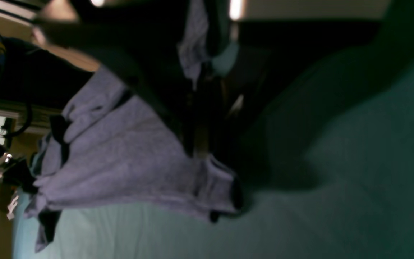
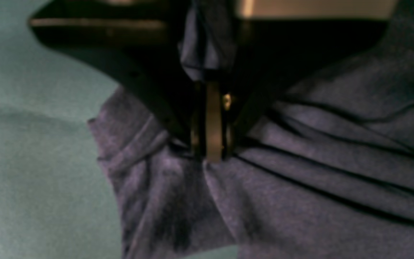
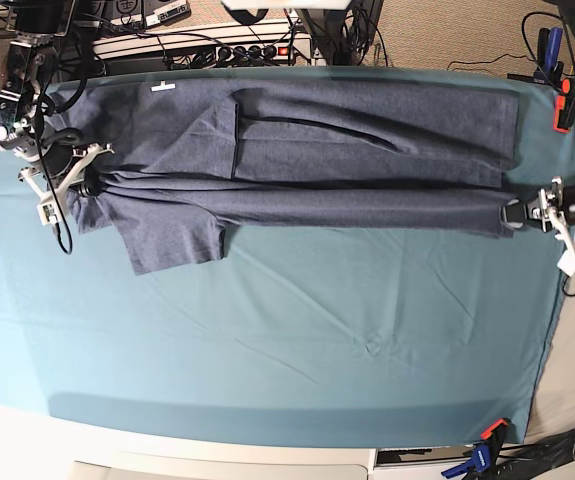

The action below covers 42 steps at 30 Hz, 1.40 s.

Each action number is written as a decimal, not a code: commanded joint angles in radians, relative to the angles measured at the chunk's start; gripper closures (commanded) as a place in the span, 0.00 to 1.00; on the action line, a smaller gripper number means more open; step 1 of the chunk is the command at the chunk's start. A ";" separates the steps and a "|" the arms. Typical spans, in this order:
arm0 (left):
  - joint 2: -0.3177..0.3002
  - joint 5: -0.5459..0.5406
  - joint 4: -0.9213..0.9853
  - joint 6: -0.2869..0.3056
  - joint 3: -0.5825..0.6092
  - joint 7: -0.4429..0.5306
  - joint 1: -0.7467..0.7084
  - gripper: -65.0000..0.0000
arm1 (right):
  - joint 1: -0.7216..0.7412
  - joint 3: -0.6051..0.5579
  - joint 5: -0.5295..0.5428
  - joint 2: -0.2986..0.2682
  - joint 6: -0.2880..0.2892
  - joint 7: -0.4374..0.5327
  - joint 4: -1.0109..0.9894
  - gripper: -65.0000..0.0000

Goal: Fold the T-shirt properly
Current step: 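Lower the folded hem onto the shirt and open both grippers, then withdraw the left gripper and grasp the sleeve with the right gripper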

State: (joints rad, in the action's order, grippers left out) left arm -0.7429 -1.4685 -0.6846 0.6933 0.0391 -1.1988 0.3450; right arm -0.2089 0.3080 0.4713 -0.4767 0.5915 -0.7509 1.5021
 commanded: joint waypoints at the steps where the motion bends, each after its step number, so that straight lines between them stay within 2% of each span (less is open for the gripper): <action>1: -0.036 -0.015 -0.016 0.005 -0.005 0.003 0.005 1.00 | -0.002 0.014 -0.016 -0.022 -0.013 -0.016 0.013 1.00; 12: -0.035 -0.015 -0.049 0.005 -0.005 0.021 -0.035 1.00 | -0.007 0.014 -0.016 -0.021 -0.012 -0.021 0.013 1.00; 13: -0.036 -0.015 -0.049 0.005 -0.005 0.020 -0.035 1.00 | -0.007 0.014 -0.016 -0.021 -0.012 -0.021 0.013 0.95; 14: -0.036 -0.015 -0.049 0.005 -0.005 0.020 -0.035 1.00 | -0.007 0.014 -0.016 -0.021 -0.012 -0.021 0.013 0.82; 16: -0.036 -0.015 -0.049 0.005 -0.005 0.020 -0.035 0.84 | -0.007 0.014 -0.016 -0.019 -0.013 -0.019 0.013 0.60; 17: -0.036 -0.015 -0.049 0.005 -0.005 0.020 -0.035 0.76 | -0.007 0.014 -0.016 -0.019 -0.013 -0.019 0.013 0.55; 19: -0.036 -0.015 -0.049 0.005 -0.005 0.021 -0.035 0.65 | -0.007 0.014 -0.015 -0.019 -0.013 -0.006 0.013 0.54; 20: -0.037 -0.015 -0.049 0.005 -0.005 0.021 -0.035 0.63 | -0.007 0.014 -0.015 -0.019 -0.012 0.005 0.013 0.54; 24: -0.043 -0.015 -0.049 0.005 -0.005 0.025 -0.034 0.63 | -0.006 0.014 -0.014 -0.019 -0.011 0.029 0.058 0.54; 29: -0.069 -0.015 -0.073 0.005 -0.005 0.029 -0.034 0.63 | -0.001 0.014 -0.016 -0.019 -0.012 0.031 0.214 0.54; 32: -0.089 -0.015 -0.105 0.005 -0.005 0.028 -0.035 0.63 | 0.019 0.014 -0.051 0.002 -0.015 0.020 0.301 0.54; 35: -0.107 -0.015 -0.122 0.005 -0.005 0.028 -0.034 0.63 | 0.036 0.014 -0.095 0.040 -0.069 0.019 0.333 0.54; 39: -0.116 -0.015 -0.122 0.005 -0.005 0.029 -0.029 0.63 | 0.070 0.014 -0.195 0.109 -0.200 0.021 0.328 0.54; 41: -0.114 -0.015 -0.122 0.005 -0.005 0.030 -0.029 0.63 | 0.095 0.014 -0.243 0.149 -0.224 0.016 0.315 0.52; 42: -0.113 -0.015 -0.122 0.005 -0.005 0.032 -0.029 0.63 | 0.109 0.014 -0.252 0.167 -0.224 0.013 0.297 0.47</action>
State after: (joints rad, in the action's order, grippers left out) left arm -0.8261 -1.4631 -0.7948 0.6933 0.0391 -1.1767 0.2947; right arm -0.1104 0.3161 0.2237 -0.2947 0.3733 -0.7574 1.7863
